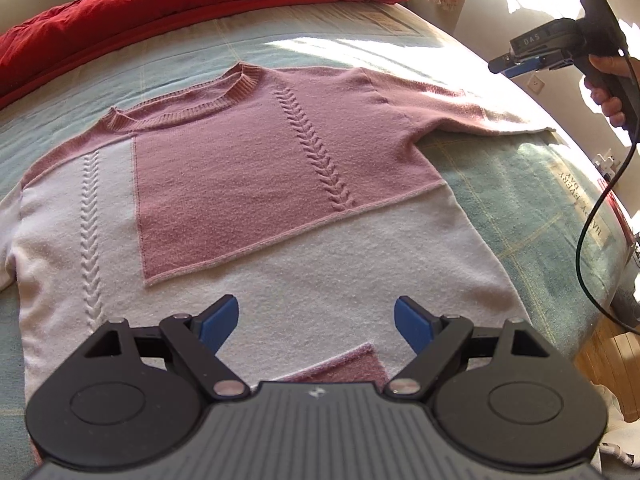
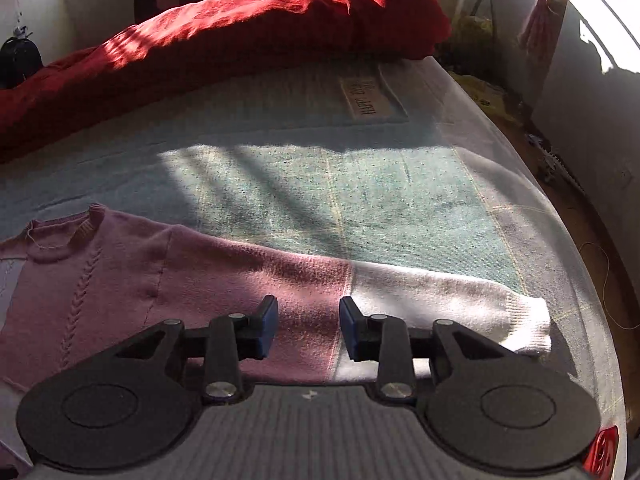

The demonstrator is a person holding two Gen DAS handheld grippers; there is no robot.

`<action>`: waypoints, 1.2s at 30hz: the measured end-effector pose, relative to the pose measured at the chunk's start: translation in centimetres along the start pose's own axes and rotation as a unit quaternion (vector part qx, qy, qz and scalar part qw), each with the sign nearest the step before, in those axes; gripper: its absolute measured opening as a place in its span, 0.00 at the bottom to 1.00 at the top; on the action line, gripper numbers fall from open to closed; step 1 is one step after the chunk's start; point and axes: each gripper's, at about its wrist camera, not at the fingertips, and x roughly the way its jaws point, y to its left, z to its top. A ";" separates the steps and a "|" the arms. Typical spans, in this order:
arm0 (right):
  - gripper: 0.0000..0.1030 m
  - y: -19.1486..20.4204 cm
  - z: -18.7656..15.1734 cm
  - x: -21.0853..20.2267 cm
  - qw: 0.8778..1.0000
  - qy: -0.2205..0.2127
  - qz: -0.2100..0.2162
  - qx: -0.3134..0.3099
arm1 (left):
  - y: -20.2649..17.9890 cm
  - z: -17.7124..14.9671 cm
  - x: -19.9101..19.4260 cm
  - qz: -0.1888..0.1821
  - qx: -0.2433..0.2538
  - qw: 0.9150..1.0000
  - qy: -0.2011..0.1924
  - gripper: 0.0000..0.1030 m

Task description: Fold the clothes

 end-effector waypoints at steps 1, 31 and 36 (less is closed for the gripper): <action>0.37 1.5 0.2 0.2 1.000 0.001 0.008 -0.008 | 0.6 -0.3 -0.2 0.002 -0.009 1.000 -0.001 0.83; 0.48 3.5 -5.2 8.4 0.999 0.004 0.015 0.031 | 4.7 -2.0 2.1 0.008 -0.061 0.998 0.022 0.83; 0.53 0.5 -6.7 6.0 0.997 0.001 0.026 0.077 | 5.2 -2.0 2.8 0.018 -0.058 0.998 0.030 0.83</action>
